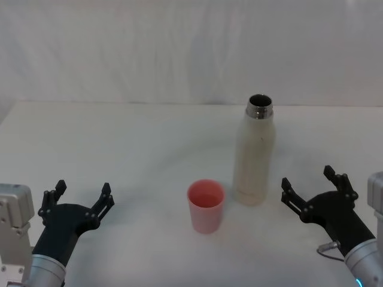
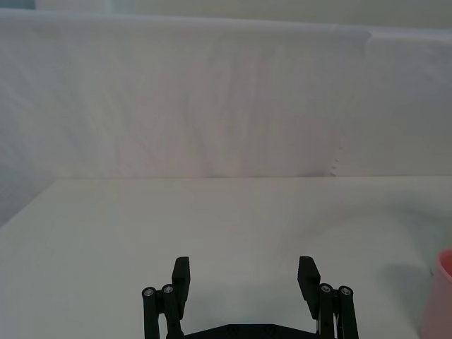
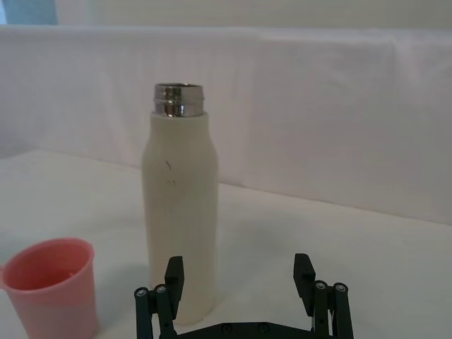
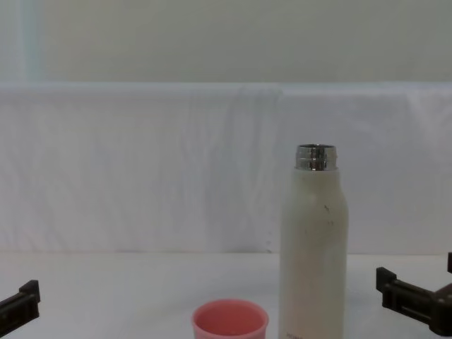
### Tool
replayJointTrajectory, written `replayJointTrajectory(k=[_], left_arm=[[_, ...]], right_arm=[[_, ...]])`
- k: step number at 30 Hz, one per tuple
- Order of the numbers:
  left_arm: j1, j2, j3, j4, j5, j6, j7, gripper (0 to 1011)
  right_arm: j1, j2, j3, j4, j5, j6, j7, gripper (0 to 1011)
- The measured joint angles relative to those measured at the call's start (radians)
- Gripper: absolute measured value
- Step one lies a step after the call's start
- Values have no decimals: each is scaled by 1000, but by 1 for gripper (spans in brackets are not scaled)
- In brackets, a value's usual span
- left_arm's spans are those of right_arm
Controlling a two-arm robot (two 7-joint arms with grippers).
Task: Grasp the thermos with one hand and pour water into the cup lid.
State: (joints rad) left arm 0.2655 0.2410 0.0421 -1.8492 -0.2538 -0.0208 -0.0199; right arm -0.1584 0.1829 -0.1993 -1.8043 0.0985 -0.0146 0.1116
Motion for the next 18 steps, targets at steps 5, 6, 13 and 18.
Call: replayJointTrajectory(k=[5, 6, 13, 18], left_arm=[[0, 0, 0, 0, 0, 0, 0, 1001], [0, 0, 0, 0, 0, 0, 0, 1001], [0, 0, 0, 0, 0, 0, 0, 1001], [0, 0, 0, 0, 0, 0, 0, 1001]], right_arm=[[22, 1, 5, 7, 15, 20, 38, 1001], [26, 1, 6, 10, 17, 24, 44, 1001], [62, 7, 0, 31, 36, 52, 82, 1001], [84, 12, -14, 46, 42, 65, 100, 1001]])
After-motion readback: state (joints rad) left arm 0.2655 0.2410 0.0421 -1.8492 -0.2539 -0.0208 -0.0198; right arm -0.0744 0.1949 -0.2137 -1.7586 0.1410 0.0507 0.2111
